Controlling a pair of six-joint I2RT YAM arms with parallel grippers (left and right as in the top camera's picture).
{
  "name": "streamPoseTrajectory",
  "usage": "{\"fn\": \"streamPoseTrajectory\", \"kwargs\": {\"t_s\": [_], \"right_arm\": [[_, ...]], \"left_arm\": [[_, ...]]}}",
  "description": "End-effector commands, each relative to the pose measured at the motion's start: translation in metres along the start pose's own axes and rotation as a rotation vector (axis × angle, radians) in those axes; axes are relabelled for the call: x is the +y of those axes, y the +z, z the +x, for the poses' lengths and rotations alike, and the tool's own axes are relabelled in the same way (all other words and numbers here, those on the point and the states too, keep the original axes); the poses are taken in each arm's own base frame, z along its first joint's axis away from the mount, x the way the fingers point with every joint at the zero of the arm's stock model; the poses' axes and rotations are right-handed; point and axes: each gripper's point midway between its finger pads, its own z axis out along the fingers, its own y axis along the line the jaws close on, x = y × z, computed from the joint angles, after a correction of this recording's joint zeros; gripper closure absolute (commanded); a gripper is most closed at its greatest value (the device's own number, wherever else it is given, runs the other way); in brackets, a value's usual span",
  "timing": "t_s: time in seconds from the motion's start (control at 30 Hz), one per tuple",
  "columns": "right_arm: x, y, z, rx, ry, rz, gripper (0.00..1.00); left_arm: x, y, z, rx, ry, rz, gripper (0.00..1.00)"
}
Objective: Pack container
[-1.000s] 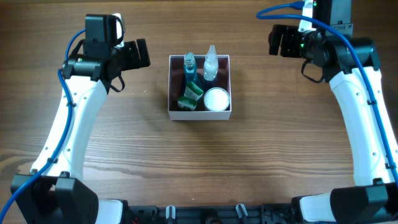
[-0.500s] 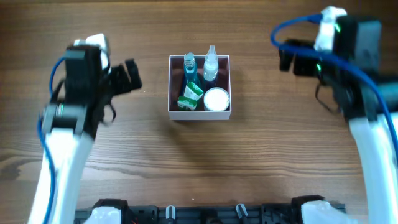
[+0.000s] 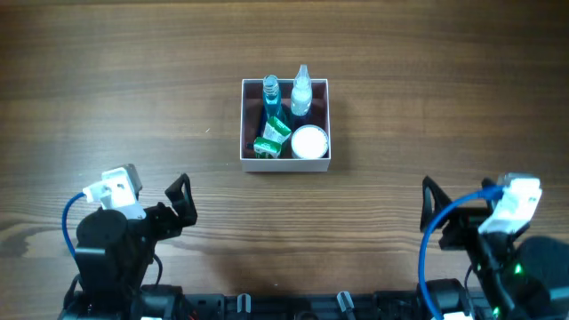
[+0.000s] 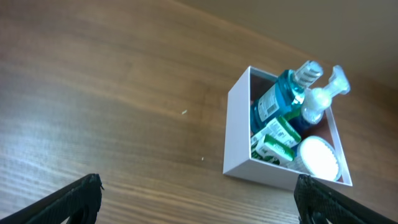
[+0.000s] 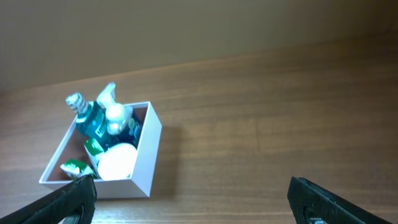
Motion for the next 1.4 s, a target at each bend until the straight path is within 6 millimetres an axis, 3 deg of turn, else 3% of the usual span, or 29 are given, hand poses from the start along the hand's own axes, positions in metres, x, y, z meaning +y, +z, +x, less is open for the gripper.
{"fn": "streamPoseTrajectory", "kwargs": {"t_s": [0.0, 0.47, 0.73, 1.07, 1.23, 1.37], "right_arm": [[-0.005, -0.007, 0.008, -0.019, 0.015, 0.014, 0.0], [-0.005, -0.006, 0.009, -0.016, 0.014, 0.015, 0.0], [-0.011, 0.001, 0.021, 0.012, -0.026, 0.042, 0.0], [-0.016, 0.031, 0.016, -0.369, -0.088, 0.012, 0.0], [-0.012, 0.044, 0.004, -0.502, -0.181, 0.001, 0.0], [-0.015, 0.058, 0.009, -0.577, -0.191, 0.003, 0.0]], "left_arm": [[0.006, 0.004, 0.007, 0.011, -0.042, -0.024, 0.0], [0.007, 0.006, 0.008, 0.024, -0.042, -0.03, 0.0], [0.007, 0.006, 0.008, 0.024, -0.042, -0.03, 0.0], [0.007, 0.006, 0.008, 0.024, -0.042, -0.03, 0.0], [0.007, 0.006, 0.008, 0.024, -0.042, -0.03, 0.0], [0.007, 0.006, 0.008, 0.024, -0.042, -0.03, 0.0]]}}
